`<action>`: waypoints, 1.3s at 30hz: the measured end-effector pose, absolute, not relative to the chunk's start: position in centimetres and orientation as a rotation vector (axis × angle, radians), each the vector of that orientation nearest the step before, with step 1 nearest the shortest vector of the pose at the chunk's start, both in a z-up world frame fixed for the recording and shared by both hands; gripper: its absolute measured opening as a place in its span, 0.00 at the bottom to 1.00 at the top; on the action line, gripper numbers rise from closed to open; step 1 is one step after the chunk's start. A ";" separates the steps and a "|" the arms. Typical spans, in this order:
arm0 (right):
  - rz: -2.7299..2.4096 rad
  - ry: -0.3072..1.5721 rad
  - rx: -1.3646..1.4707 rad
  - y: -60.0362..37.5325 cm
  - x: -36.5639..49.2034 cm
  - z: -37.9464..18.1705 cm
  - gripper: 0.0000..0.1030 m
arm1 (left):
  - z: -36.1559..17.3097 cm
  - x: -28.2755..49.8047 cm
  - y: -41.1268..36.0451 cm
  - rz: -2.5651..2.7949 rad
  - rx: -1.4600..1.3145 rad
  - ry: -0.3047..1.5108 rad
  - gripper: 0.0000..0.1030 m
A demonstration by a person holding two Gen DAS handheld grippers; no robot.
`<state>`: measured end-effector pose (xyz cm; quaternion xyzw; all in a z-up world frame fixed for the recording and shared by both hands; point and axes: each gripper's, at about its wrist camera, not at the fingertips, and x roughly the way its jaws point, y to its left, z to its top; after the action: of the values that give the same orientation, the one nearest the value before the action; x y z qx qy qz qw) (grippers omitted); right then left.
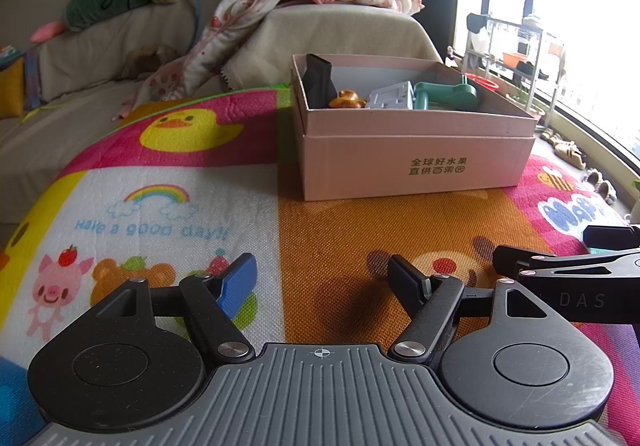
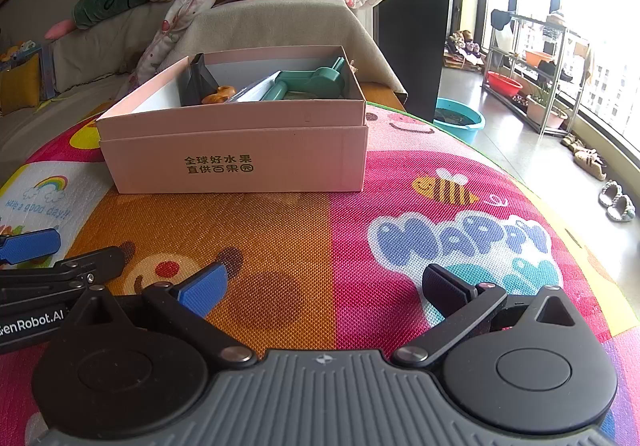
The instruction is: Organize rigid objects
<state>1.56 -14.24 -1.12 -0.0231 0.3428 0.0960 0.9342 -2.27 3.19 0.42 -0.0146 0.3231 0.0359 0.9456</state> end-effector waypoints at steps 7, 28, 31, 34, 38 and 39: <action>0.196 0.701 -0.047 -14.2 1.6 -1.1 1.00 | 0.4 -2.3 3.2 0.073 -0.030 0.658 0.75; 0.196 0.701 -0.047 -14.2 1.6 -1.1 1.00 | 0.4 -2.3 3.2 0.074 -0.028 0.658 0.75; 0.196 0.701 -0.047 -14.2 1.6 -1.1 1.00 | 0.4 -2.3 3.2 0.074 -0.027 0.659 0.75; 0.196 0.701 -0.047 -14.2 1.6 -1.1 1.00 | 0.4 -2.3 3.2 0.073 -0.030 0.658 0.76; 0.196 0.701 -0.047 -14.2 1.6 -1.1 1.00 | 0.4 -2.3 3.2 0.072 -0.033 0.658 0.75; 0.196 0.701 -0.047 -14.2 1.6 -1.1 1.00 | 0.4 -2.2 3.2 0.070 -0.038 0.658 0.75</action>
<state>1.55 -14.25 -1.13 -0.0230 0.3427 0.0960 0.9342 -2.25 3.21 0.43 -0.0187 0.3230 0.0346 0.9456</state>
